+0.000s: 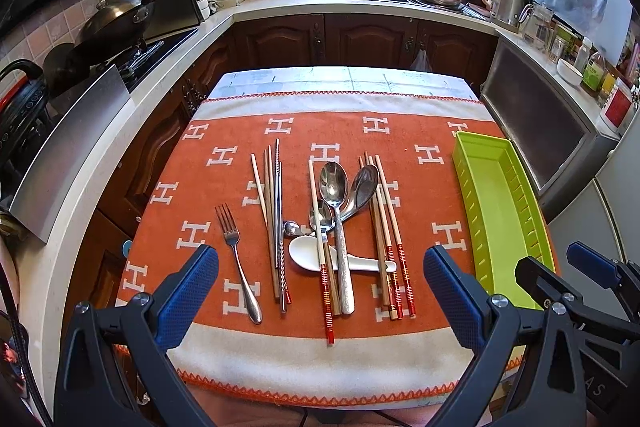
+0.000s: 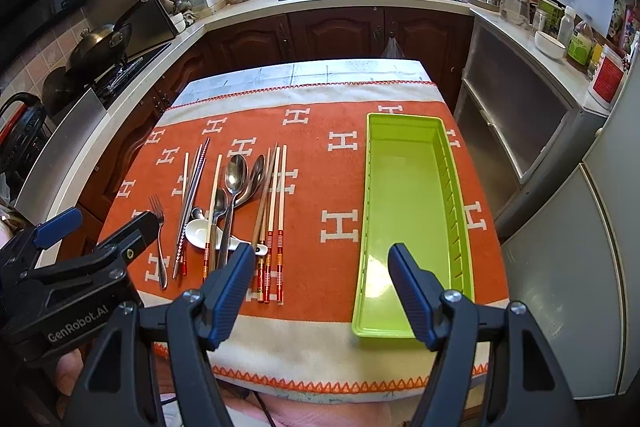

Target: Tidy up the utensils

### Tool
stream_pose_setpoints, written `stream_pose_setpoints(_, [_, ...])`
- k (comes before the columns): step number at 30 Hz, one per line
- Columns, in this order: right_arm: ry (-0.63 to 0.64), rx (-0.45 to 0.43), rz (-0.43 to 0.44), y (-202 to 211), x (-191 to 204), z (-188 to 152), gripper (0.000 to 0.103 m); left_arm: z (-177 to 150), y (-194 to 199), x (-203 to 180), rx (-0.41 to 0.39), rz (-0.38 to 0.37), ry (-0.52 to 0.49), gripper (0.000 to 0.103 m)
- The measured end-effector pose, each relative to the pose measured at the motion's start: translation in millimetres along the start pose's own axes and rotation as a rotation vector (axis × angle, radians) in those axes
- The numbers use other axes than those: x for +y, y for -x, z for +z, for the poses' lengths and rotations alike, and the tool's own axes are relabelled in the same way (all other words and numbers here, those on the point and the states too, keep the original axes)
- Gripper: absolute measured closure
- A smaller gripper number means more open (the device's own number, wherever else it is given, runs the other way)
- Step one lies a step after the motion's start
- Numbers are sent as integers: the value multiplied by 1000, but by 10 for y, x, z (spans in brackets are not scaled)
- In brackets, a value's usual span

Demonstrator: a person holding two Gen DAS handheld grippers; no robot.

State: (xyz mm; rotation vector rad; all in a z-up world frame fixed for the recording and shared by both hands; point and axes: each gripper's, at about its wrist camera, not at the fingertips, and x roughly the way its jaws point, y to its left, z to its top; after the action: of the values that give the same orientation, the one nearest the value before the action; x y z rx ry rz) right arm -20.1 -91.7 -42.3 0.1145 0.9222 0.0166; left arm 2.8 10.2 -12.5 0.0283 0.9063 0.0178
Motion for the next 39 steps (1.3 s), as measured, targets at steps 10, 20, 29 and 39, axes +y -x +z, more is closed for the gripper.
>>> stream_pose_setpoints(10, [-4,10,-14,-4,6,-20,33,-13,-16,14,13,-6,-1,2])
stream_pose_setpoints(20, [-6,16,-17,-9,16,-16,33,-20,-14,20,21,-3,-5,1])
stream_pose_setpoints(29, [-5,19,-19,-9,30,-27,33,-23,-6,49,26,-4,-3,1])
stream_pose_setpoints(39, [-9,23,-27,-8,73,-46,33,-57,-64,115,66,-27,-2,1])
